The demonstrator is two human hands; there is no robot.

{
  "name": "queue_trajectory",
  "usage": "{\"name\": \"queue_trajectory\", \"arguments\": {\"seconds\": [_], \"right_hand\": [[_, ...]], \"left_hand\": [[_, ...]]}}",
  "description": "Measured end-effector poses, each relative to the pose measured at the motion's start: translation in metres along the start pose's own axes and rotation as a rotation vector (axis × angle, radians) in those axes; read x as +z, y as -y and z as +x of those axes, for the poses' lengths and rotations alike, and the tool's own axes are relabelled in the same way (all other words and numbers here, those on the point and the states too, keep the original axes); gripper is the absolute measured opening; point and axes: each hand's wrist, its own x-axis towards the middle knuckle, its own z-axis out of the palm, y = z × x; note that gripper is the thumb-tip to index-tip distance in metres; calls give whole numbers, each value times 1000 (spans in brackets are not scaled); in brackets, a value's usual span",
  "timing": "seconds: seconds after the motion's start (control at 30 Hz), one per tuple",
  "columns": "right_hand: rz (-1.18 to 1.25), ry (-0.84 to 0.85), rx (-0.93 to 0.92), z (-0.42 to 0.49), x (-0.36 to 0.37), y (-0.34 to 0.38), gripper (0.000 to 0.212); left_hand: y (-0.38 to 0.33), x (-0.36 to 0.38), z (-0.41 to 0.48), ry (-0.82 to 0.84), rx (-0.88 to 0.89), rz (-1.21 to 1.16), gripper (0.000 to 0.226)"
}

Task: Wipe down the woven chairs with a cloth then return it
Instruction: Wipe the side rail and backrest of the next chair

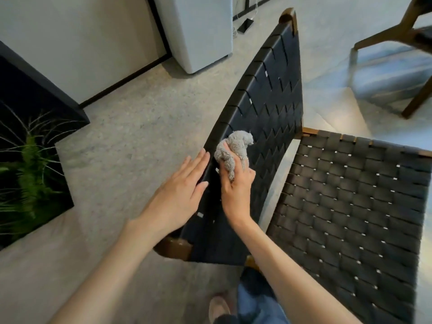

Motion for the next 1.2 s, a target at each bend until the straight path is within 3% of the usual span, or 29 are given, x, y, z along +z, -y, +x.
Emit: {"name": "queue_trajectory", "arguments": {"seconds": [0.3, 0.5, 0.67, 0.77, 0.97, 1.2], "right_hand": [[34, 104, 13, -125, 7, 29, 41], [40, 239, 41, -139, -13, 36, 38], [158, 205, 125, -110, -63, 49, 35], [83, 174, 184, -71, -90, 40, 30], [-48, 49, 202, 50, -129, 14, 42], [-136, 207, 196, 167, -117, -23, 49]], "left_hand": [[16, 31, -97, -72, -89, -206, 51], [8, 38, -117, -117, -80, -181, 51], [-6, 31, -125, -184, -147, -90, 53], [-26, 27, -107, -254, -217, -109, 54], [-65, 22, -25, -357, -201, 11, 57], [-59, 18, 34, -424, -300, 122, 57]]}}
